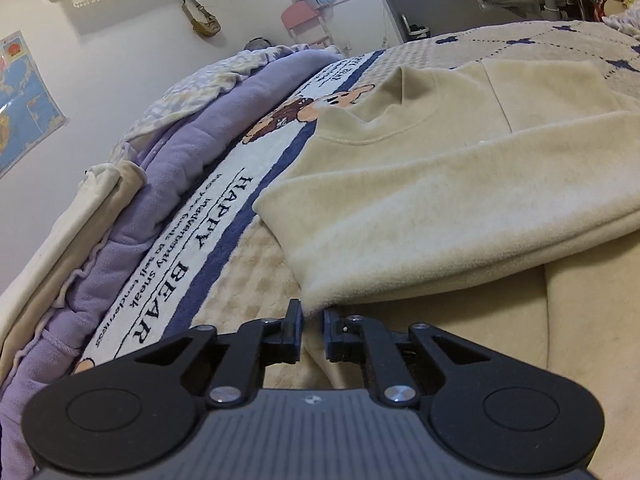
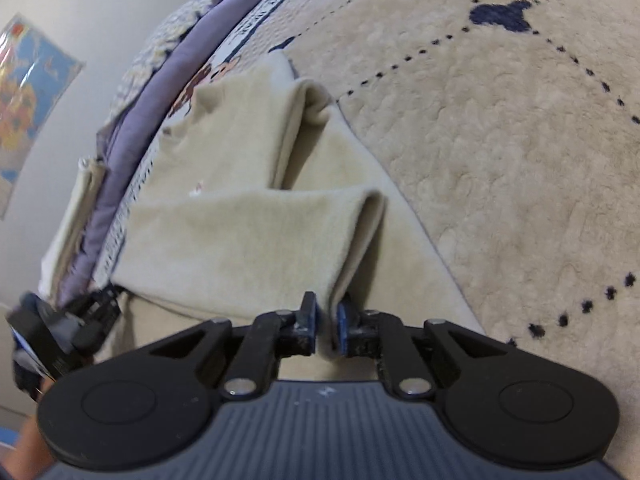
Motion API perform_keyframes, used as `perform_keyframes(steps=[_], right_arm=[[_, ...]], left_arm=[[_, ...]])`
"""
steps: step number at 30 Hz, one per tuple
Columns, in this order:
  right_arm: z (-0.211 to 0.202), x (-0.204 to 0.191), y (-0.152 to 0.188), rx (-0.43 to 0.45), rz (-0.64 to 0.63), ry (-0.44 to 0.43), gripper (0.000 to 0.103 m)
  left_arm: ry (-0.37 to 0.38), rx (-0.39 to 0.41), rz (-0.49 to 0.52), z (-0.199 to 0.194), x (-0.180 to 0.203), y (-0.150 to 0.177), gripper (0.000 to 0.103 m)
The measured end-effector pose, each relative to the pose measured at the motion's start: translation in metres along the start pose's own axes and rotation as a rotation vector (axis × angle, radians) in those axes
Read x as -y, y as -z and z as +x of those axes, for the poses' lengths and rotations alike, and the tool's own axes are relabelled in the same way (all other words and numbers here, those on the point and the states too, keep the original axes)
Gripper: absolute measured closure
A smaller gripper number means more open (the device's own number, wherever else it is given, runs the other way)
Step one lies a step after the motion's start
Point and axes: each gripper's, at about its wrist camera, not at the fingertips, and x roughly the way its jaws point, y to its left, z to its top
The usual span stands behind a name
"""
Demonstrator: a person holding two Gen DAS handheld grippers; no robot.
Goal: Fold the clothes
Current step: 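Release the folded side with the right gripper and pull back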
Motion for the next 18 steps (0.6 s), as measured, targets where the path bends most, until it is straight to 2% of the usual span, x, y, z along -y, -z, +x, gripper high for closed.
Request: perform_keyframes(steps=[2,3,5,7,12,15,18], right_arm=[[-0.003,-0.003,-0.002,-0.005,-0.022,0.000,0.082],[-0.004,-0.004,-0.003,-0.008,-0.032,0.000,0.079],[-0.012,-0.003,-0.007,-0.003,-0.026,0.009,0.068],[-0.021,-0.003,-0.011,0.026,-0.036,0.031,0.065],[-0.039,-0.007,-0.021,0.130,-0.091,0.069,0.064],[-0.034,-0.023,-0.026,0.154,-0.145,0.058,0.067],[-0.022,-0.044,-0.022,0.164,-0.240,0.051,0.070]], left_arm=[[0.011,-0.016,-0.038,-0.007,-0.005,0.000,0.059],[0.016,-0.025,-0.059,-0.011,-0.008,0.000,0.054],[0.031,-0.031,-0.101,-0.020,-0.015,0.003,0.053],[0.039,-0.030,-0.163,-0.029,-0.024,0.004,0.053],[0.105,0.044,-0.377,-0.049,-0.046,-0.012,0.053],[0.147,0.068,-0.441,-0.044,-0.042,-0.035,0.054],[0.166,0.066,-0.495,-0.025,-0.033,-0.052,0.060]])
